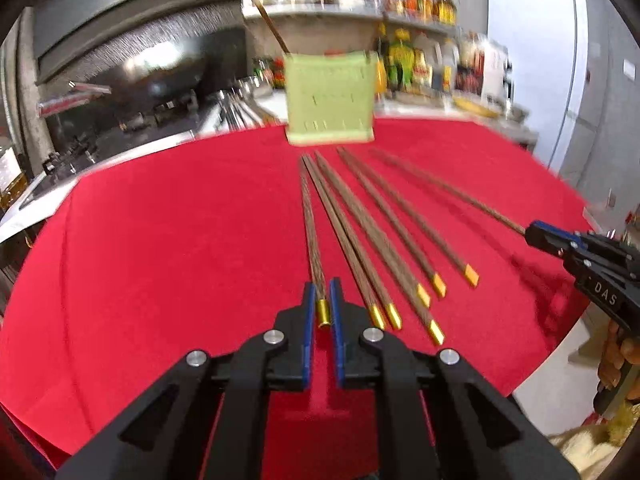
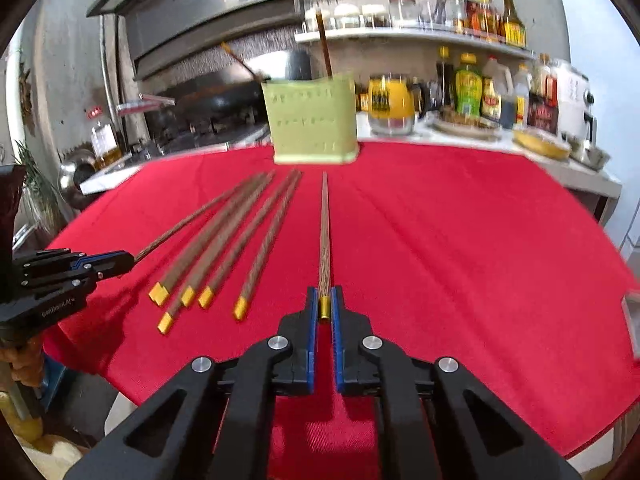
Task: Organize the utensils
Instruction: 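Grasp a chopstick with the left gripper while the right gripper lifts its chopstick, then carry both held chopsticks upright over the green holder, then lower both chopsticks into the green holder and open both grippers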
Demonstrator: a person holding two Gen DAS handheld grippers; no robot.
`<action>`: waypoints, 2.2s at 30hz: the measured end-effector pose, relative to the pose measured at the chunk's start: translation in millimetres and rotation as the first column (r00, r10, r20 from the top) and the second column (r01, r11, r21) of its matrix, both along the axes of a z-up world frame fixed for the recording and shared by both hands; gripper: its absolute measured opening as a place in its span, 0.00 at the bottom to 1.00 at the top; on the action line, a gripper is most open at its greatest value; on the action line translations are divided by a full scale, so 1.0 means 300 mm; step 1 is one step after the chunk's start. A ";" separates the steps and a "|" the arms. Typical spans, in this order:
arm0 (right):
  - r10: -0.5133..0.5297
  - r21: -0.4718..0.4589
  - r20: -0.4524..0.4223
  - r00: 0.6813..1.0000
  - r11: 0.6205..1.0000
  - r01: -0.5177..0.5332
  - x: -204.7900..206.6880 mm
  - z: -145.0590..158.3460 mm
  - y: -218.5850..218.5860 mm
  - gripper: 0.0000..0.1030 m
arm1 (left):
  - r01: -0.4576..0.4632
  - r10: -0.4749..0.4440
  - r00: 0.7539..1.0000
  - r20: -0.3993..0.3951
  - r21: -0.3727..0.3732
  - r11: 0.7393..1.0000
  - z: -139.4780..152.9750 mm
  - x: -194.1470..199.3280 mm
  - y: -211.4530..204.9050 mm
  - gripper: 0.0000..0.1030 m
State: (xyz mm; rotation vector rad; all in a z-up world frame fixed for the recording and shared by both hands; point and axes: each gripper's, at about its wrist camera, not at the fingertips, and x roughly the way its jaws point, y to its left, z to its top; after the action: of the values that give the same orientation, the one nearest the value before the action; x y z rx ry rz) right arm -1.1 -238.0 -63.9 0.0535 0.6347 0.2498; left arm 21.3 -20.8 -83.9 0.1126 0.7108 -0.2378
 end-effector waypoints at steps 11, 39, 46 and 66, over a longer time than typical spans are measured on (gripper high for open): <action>0.009 0.067 0.211 0.977 0.998 -0.024 0.021 0.371 -0.015 0.07 | -0.010 0.042 0.941 0.335 -0.096 0.995 0.396 -0.073 0.101 0.06; 0.044 -0.024 0.080 0.996 0.999 -0.043 0.277 0.316 0.065 0.07 | 0.015 0.007 0.978 0.206 -0.102 0.995 0.290 0.112 0.098 0.06; 0.003 -0.057 0.173 0.985 0.998 0.007 0.296 0.364 0.040 0.07 | 0.002 0.028 0.972 0.235 -0.126 0.992 0.356 0.160 0.104 0.06; -0.037 0.037 0.408 0.912 0.999 0.024 0.774 0.637 0.021 0.07 | 0.074 -0.027 0.927 0.375 -0.111 0.991 0.645 0.682 -0.151 0.06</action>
State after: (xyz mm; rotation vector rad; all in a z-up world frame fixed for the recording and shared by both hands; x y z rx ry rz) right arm 231.1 -231.6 127.2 0.0399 0.2111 0.2317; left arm 226.0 -66.1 109.7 0.0558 0.3129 -0.2992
